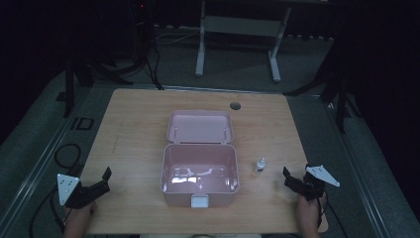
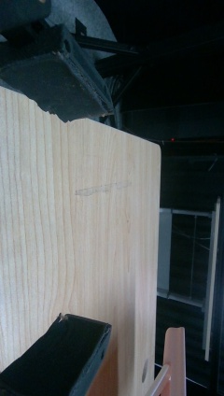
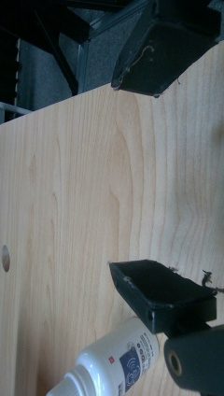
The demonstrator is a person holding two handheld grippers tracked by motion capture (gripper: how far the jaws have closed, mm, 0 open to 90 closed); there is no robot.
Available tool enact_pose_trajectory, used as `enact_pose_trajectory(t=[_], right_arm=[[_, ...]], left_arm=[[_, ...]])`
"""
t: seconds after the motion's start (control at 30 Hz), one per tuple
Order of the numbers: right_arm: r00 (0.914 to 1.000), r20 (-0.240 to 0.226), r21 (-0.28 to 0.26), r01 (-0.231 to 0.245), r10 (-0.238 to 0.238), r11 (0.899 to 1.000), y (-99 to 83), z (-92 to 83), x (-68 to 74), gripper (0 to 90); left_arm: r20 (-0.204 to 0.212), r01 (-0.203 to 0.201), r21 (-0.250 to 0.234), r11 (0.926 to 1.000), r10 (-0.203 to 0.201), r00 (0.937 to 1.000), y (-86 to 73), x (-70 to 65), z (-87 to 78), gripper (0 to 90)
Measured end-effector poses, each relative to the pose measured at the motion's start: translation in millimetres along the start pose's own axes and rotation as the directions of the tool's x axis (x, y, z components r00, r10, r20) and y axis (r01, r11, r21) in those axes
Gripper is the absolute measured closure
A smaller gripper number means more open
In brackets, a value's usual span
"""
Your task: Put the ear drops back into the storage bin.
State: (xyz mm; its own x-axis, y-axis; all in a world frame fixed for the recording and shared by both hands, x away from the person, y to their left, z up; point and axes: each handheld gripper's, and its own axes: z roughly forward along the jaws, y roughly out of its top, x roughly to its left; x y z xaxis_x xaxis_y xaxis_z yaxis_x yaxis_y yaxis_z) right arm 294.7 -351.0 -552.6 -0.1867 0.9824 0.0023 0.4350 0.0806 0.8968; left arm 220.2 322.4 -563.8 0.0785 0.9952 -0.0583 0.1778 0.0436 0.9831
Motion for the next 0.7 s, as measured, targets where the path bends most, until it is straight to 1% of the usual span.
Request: enact_pose_trajectory(t=[0.1,0.13,0.2,0.3,0.33,0.37,0.4,0.43,0.47,0.5,0.57,0.63,0.7], right_arm=[[0.9999,-0.014,0.003,-0.005,0.005,1.000,0.2,0.6,-0.5,10.4],[0.9995,-0.031,0.012,-0.001,0.001,1.000,0.9,1.9,-0.4,10.4],[0.9993,-0.038,0.019,0.001,-0.001,1.000,1.2,2.6,0.0,10.4],[0.9990,-0.042,0.042,0.020,-0.018,0.999,2.3,4.9,2.2,10.4],[0.9991,-0.035,0.059,0.027,-0.025,0.998,3.2,5.3,2.8,10.5],[0.9988,0.001,0.098,0.048,-0.049,0.994,5.6,5.7,4.0,12.4],[0.9987,0.013,0.111,0.047,-0.049,0.993,7.0,5.2,4.3,13.6],[0.9991,0.006,0.115,0.040,-0.041,0.993,8.2,4.9,4.1,13.6],[0.9994,-0.017,0.122,0.033,-0.031,0.992,10.1,4.9,2.9,13.5],[0.9988,-0.033,0.124,0.039,-0.035,0.991,11.8,5.0,2.3,13.5],[0.9980,-0.045,0.136,0.050,-0.044,0.989,14.0,5.3,2.5,13.4],[0.9962,-0.083,0.168,0.040,-0.027,0.985,16.2,6.5,1.8,13.0],[0.9931,-0.115,0.206,0.044,-0.021,0.977,18.5,7.0,2.1,12.7]], left_arm=[[-0.001,-0.001,-0.001,1.0000,0.001,1.0000,0.0,-0.1,0.0,0.5],[-0.001,-0.001,0.000,1.0000,0.001,1.0000,0.0,-0.1,0.0,0.5],[-0.001,0.001,0.000,1.0000,-0.001,1.0000,0.0,0.0,0.1,0.4],[-0.001,-0.002,0.002,1.0000,0.002,1.0000,0.1,0.0,0.2,0.5],[-0.003,-0.002,0.000,1.0000,0.002,1.0000,0.0,-0.2,0.0,0.5],[-0.002,-0.002,-0.001,1.0000,0.002,1.0000,0.0,-0.4,0.0,0.5],[-0.002,-0.003,0.000,1.0000,0.003,1.0000,0.0,-0.3,-0.1,0.5],[-0.002,-0.002,-0.001,1.0000,0.002,1.0000,0.0,-0.2,0.0,0.5],[-0.001,-0.002,-0.001,1.0000,0.002,1.0000,0.0,-0.1,0.0,0.5],[-0.001,-0.001,0.000,1.0000,0.001,1.0000,0.0,-0.1,0.0,0.5],[-0.002,0.000,0.001,1.0000,0.000,1.0000,0.0,0.0,0.0,0.5],[-0.003,0.000,0.000,1.0000,0.000,1.0000,0.0,-0.1,0.0,0.5],[-0.003,-0.001,-0.001,1.0000,0.001,1.0000,0.0,-0.1,-0.1,0.5]])
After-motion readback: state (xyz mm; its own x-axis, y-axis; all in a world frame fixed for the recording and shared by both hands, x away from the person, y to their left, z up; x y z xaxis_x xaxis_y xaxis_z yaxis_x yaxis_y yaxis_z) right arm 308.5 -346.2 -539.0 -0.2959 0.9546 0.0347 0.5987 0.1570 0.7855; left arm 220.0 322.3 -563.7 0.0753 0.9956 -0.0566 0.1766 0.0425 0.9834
